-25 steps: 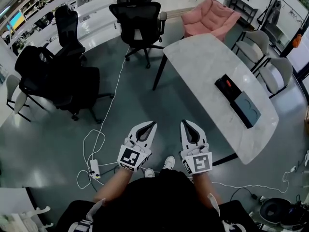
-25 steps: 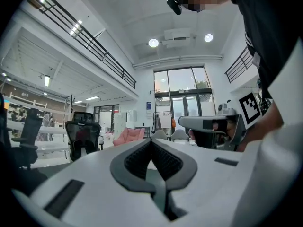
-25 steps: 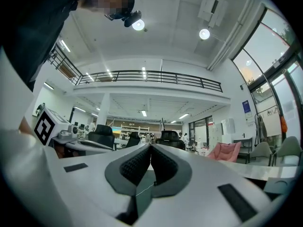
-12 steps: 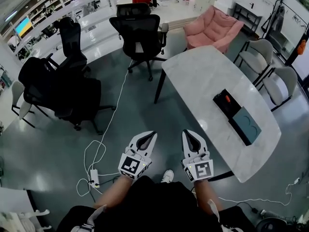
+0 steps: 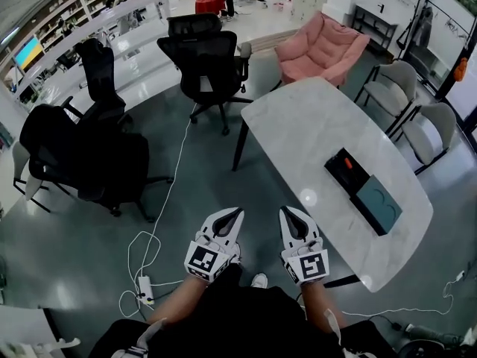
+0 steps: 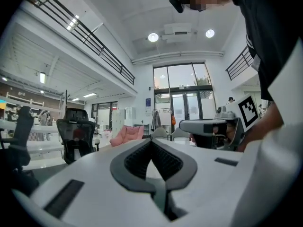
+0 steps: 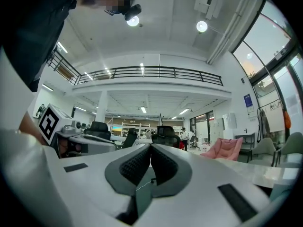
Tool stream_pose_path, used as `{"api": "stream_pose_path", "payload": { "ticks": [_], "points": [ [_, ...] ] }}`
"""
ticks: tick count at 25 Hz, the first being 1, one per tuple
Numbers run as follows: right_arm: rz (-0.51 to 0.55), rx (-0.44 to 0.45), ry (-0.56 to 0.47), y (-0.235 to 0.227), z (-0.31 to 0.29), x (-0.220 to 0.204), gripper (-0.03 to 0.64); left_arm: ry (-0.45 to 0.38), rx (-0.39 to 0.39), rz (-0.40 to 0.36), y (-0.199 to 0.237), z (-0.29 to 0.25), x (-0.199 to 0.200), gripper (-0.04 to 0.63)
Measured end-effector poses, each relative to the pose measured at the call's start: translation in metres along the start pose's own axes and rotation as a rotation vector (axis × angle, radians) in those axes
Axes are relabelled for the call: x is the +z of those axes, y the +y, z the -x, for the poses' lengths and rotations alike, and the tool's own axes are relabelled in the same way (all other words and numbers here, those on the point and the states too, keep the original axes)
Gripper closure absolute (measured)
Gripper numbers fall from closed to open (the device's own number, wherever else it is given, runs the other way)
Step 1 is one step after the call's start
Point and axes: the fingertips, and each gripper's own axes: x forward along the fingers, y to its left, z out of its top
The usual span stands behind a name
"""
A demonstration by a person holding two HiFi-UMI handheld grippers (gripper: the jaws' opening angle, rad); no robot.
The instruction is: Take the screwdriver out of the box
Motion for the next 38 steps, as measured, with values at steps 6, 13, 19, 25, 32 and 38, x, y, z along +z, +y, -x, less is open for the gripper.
{"api": "stream_pose_path", "payload": {
  "ticks": [6,13,19,25,32,38],
  "points": [
    [0.02,-0.056,-0.011,-0.026,-0.044,0.004,0.594,-0.018,-0.058,-0.018,0.036,-0.044,0.007,0.591],
    [0.03,-0.116,-0.024,-0.038,-0.105,0.009,0.594,-0.032,-0.125,-0.034,0.087,-0.077,0.017,0.591],
    [0.03,-0.191,-0.009,-0.043,-0.126,0.002,0.594,-0.029,-0.216,-0.034,0.105,-0.092,0.014,0.591],
    [0.026,-0.264,0.041,-0.061,-0.124,-0.011,0.594,-0.027,-0.284,0.001,0.104,-0.119,0.005,0.591],
    [0.024,-0.337,0.059,-0.11,-0.125,-0.019,0.594,-0.016,-0.358,-0.003,0.093,-0.174,0.002,0.591],
    [0.024,-0.4,0.047,-0.17,-0.111,-0.021,0.594,-0.014,-0.426,-0.014,0.062,-0.233,0.008,0.591]
  ]
}}
